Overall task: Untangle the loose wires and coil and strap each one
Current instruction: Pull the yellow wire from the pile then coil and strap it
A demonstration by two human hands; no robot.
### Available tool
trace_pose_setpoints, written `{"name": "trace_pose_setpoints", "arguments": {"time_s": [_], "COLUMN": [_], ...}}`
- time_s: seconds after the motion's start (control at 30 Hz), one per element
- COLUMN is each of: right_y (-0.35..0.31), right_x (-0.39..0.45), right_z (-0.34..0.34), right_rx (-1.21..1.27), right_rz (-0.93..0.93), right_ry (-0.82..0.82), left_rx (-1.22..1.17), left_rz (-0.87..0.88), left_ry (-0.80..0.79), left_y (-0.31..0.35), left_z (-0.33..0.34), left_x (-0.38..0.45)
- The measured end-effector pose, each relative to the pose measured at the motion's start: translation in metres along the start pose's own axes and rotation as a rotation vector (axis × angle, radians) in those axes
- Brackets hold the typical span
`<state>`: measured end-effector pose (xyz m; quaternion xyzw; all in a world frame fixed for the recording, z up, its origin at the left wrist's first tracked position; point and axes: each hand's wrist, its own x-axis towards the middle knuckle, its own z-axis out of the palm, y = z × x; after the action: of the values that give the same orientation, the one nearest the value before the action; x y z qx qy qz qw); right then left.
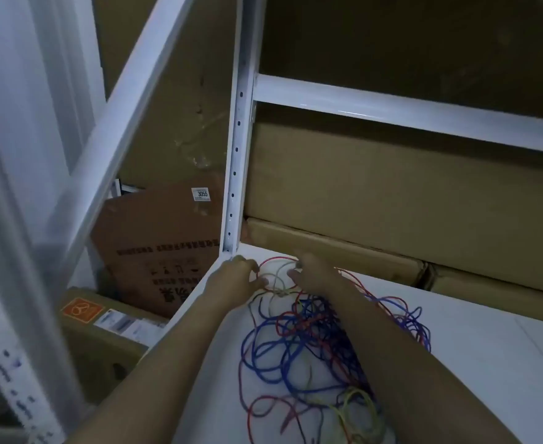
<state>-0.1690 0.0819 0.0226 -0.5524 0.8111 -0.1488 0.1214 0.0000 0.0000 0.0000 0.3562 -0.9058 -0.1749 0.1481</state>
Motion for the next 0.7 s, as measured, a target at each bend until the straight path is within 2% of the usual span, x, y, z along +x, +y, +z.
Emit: {"name": "trace_pose_setpoints", "arguments": {"time_s": [0.13, 0.23, 0.3, 0.5, 0.7], "right_y": [-0.002, 0.000, 0.003, 0.015, 0.037], "right_x": [0.004, 0.005, 0.003, 0.000, -0.007], "right_z": [0.001, -0.005, -0.011, -0.037, -0.072], "right_rx": [0.167, 0.248, 0.285, 0.446, 0.584], "right_rz": [-0.048, -0.103, -0.118, -0.150, -0.084], "right_ry": [0.070, 0.096, 0.131, 0.296, 0.654], "left_rx": [-0.054, -0.158, -0.240, -0.377, -0.465], "left_rz": [-0.027, 0.021, 0.113, 0.239, 0.215], "left_ry": [-0.180, -0.228, -0.226, -0.042, 0.173], "left_y": [-0.007, -0.007, -0.002, 0.015, 0.029], "left_z": [0.012, 0.019, 0.022, 0.022, -0.004], "left_x": [0.013, 0.025, 0.030, 0.038, 0.040]}}
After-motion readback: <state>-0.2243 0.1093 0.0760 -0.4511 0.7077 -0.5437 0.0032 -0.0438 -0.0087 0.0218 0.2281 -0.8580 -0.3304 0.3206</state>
